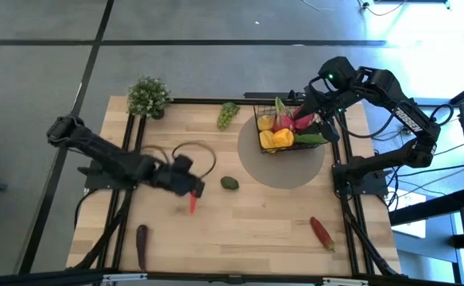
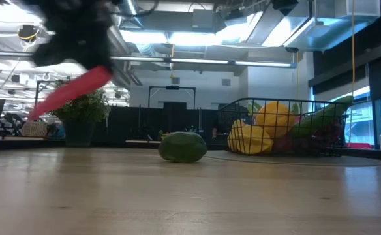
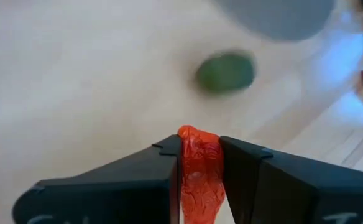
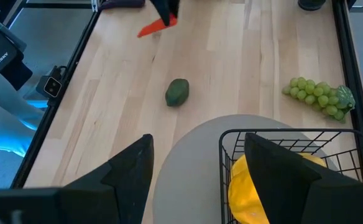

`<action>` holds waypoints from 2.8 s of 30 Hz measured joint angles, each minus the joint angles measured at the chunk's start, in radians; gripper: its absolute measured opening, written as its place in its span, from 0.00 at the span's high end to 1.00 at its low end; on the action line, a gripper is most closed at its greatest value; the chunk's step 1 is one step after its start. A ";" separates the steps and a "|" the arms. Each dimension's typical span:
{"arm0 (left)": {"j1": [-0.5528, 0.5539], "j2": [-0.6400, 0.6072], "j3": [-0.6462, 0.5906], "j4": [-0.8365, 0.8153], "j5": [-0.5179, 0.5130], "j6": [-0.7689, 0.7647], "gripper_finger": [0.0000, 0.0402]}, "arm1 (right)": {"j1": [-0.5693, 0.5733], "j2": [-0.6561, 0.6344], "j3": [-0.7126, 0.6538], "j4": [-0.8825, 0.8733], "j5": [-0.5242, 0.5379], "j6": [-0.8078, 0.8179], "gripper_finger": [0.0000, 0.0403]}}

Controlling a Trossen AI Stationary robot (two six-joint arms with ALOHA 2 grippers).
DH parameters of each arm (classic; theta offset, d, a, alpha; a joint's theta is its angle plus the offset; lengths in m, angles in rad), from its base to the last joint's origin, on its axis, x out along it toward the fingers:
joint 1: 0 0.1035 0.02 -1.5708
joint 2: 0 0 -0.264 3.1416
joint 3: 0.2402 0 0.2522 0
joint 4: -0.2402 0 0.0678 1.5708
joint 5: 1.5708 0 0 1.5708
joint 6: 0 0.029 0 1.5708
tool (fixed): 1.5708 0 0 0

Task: Build produce basket
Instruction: Put the carrot into the wire basket

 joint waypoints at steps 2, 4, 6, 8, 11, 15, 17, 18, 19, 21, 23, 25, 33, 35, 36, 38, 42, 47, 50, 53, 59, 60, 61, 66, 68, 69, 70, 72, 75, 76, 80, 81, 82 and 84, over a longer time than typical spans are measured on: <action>0.070 0.000 0.040 0.014 0.007 0.149 0.87 | 0.000 0.000 0.000 0.000 0.000 0.000 0.40; 0.141 0.000 0.083 0.047 0.041 0.284 0.87 | 0.000 0.000 0.000 0.001 0.000 0.000 0.40; 0.207 0.000 0.126 0.091 0.078 0.401 0.87 | 0.000 0.000 0.000 0.002 0.000 0.000 0.40; 0.259 0.000 0.166 0.132 0.085 0.518 0.87 | 0.000 0.000 0.000 0.002 0.000 0.000 0.40; 0.338 0.000 0.226 0.188 0.115 0.695 0.87 | 0.000 0.000 0.000 0.002 0.000 0.000 0.40; 0.442 0.014 0.266 0.344 0.221 0.918 0.87 | 0.000 0.000 0.000 0.005 0.000 0.000 0.40; 0.485 0.028 0.266 0.449 0.278 0.988 0.87 | 0.000 0.000 0.000 0.005 0.000 0.000 0.40; 0.506 0.038 0.266 0.503 0.303 1.011 0.87 | 0.000 0.000 0.000 0.005 0.000 0.000 0.40; 0.528 0.050 0.266 0.550 0.326 1.027 0.87 | 0.000 0.000 0.000 0.005 0.000 0.003 0.40; 0.565 0.081 0.266 0.624 0.370 1.048 0.87 | 0.000 0.000 0.000 0.005 0.000 0.004 0.40; 0.590 0.121 0.266 0.693 0.406 1.054 0.87 | 0.000 0.000 0.000 0.006 -0.001 0.002 0.40; 0.609 0.169 0.266 0.778 0.435 1.058 0.87 | 0.000 0.000 0.000 0.007 -0.001 0.003 0.40; 0.666 0.384 0.266 1.149 0.486 1.080 0.87 | 0.000 0.003 0.000 0.008 -0.002 0.004 0.40; 0.678 0.434 0.280 1.186 0.488 1.080 0.87 | 0.000 0.007 0.000 0.008 0.002 0.004 0.40; 0.684 0.460 0.298 1.185 0.489 1.080 0.87 | 0.000 0.009 0.000 0.009 0.010 0.005 0.40; 0.693 0.511 0.341 1.187 0.494 1.082 0.87 | 0.000 0.012 0.000 0.015 0.026 0.028 0.40; 0.704 0.616 0.449 1.171 0.526 1.136 0.87 | 0.000 0.025 0.000 0.016 0.051 0.076 0.40; 0.702 0.691 0.578 1.001 0.490 1.189 0.87 | 0.000 0.033 0.000 0.015 0.047 0.079 0.40; 0.703 0.707 0.631 0.888 0.425 1.258 0.87 | 0.000 0.035 0.000 0.015 0.046 0.079 0.40; 0.711 0.710 0.644 0.862 0.413 1.301 0.87 | 0.000 0.037 0.000 0.014 0.046 0.078 0.40; 0.734 0.711 0.645 0.779 0.379 1.308 0.87 | 0.000 0.038 0.000 0.014 0.043 0.077 0.40; 0.738 0.716 0.645 0.778 0.378 1.308 0.87 | 0.000 0.038 0.000 0.014 0.043 0.077 0.40; 0.741 0.722 0.646 0.782 0.376 1.308 0.87 | 0.000 0.038 0.000 0.014 0.043 0.076 0.40; 0.751 0.739 0.648 0.786 0.381 1.284 0.87 | 0.000 0.038 0.000 0.014 0.044 0.076 0.40; 0.751 0.744 0.644 0.768 0.383 1.282 0.87 | 0.000 0.038 0.000 0.014 0.043 0.076 0.40; 0.751 0.745 0.644 0.767 0.383 1.282 0.86 | 0.000 0.038 0.000 0.014 0.044 0.076 0.40; 0.751 0.744 0.644 0.766 0.383 1.281 0.86 | 0.000 0.038 0.000 0.014 0.044 0.076 0.40; 0.751 0.744 0.646 0.765 0.383 1.280 0.84 | 0.000 0.038 0.000 0.014 0.044 0.076 0.40; 0.751 0.745 0.645 0.757 0.383 1.256 0.80 | 0.000 0.038 0.000 0.014 0.044 0.076 0.40; 0.751 0.744 0.645 0.756 0.383 1.255 0.79 | 0.000 0.038 0.000 0.014 0.044 0.076 0.40; 0.751 0.745 0.645 0.744 0.362 1.200 0.78 | 0.000 0.038 0.000 0.015 0.044 0.076 0.40; 0.751 0.744 0.645 0.744 0.351 1.178 0.78 | 0.000 0.038 0.000 0.015 0.044 0.076 0.40; 0.751 0.744 0.645 0.745 0.344 1.172 0.79 | 0.000 0.038 0.000 0.015 0.044 0.076 0.40; 0.751 0.744 0.645 0.748 0.343 1.169 0.80 | 0.000 0.038 0.000 0.015 0.044 0.076 0.40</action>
